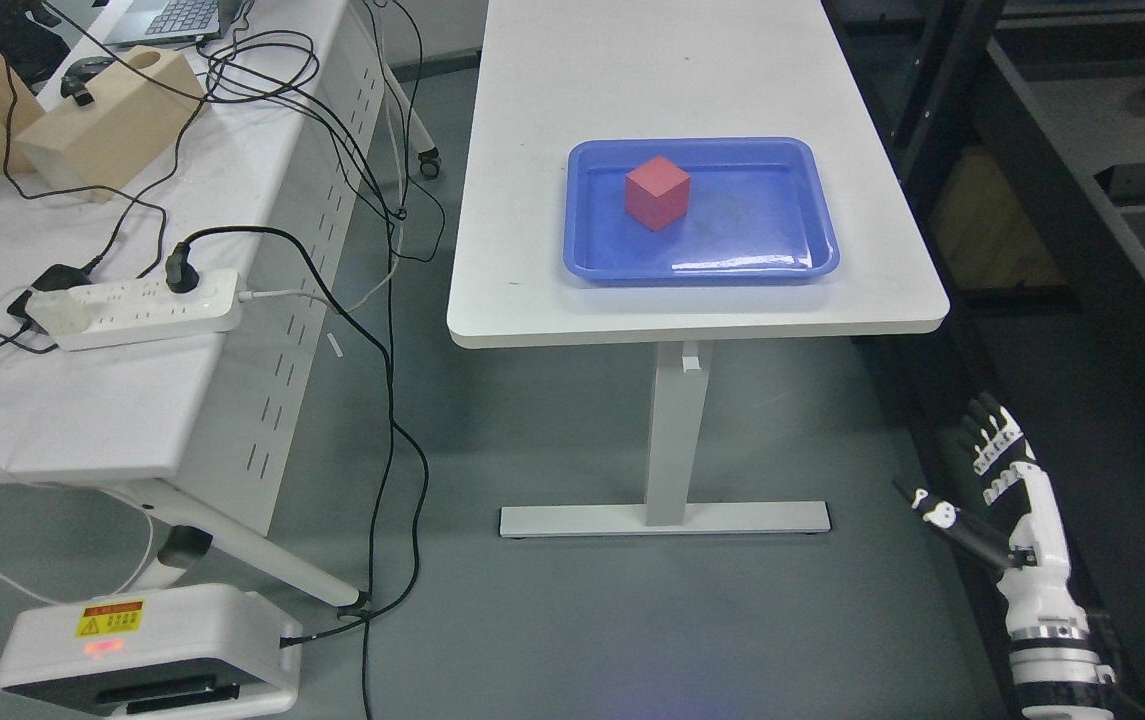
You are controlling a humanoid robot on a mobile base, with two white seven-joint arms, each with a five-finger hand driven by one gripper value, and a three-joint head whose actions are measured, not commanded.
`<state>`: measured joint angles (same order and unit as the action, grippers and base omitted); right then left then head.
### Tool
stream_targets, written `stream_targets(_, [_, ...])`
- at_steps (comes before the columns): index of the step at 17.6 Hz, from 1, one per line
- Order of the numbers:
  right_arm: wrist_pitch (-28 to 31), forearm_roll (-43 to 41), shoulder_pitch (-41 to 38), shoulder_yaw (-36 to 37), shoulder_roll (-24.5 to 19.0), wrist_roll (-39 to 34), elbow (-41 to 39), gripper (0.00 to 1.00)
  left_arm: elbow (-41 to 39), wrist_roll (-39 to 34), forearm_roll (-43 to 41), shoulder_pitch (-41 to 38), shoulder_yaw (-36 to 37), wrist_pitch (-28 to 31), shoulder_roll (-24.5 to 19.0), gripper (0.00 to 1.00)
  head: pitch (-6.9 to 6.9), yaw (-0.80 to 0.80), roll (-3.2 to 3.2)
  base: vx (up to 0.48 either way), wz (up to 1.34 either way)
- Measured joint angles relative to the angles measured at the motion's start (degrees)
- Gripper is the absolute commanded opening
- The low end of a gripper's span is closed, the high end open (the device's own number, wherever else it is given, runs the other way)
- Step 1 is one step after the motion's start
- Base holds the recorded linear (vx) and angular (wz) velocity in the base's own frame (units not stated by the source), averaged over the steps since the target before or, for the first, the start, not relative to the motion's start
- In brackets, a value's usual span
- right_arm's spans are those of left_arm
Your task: Pick pink block from left shelf to tray
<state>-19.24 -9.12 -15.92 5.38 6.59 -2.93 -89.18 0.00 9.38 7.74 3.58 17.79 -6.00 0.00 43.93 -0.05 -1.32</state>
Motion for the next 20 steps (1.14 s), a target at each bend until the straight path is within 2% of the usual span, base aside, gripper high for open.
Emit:
stream_targets(7, [0.0, -3.6, -0.4, 0.1, -0.8, -0.4, 0.0, 1.0, 0.0, 0.0, 0.0, 0.0, 0.0, -0.2, 0.0, 1.0, 0.0, 0.0, 0.0, -0.011, 0.03])
stream_targets(20, [0.3, -4.0, 0.2, -0.1, -1.1, -0.5, -0.1, 1.0, 0.0, 0.0, 0.0, 0.0, 0.0, -0.3, 0.0, 1.0, 0.0, 0.0, 0.0, 0.002, -0.01])
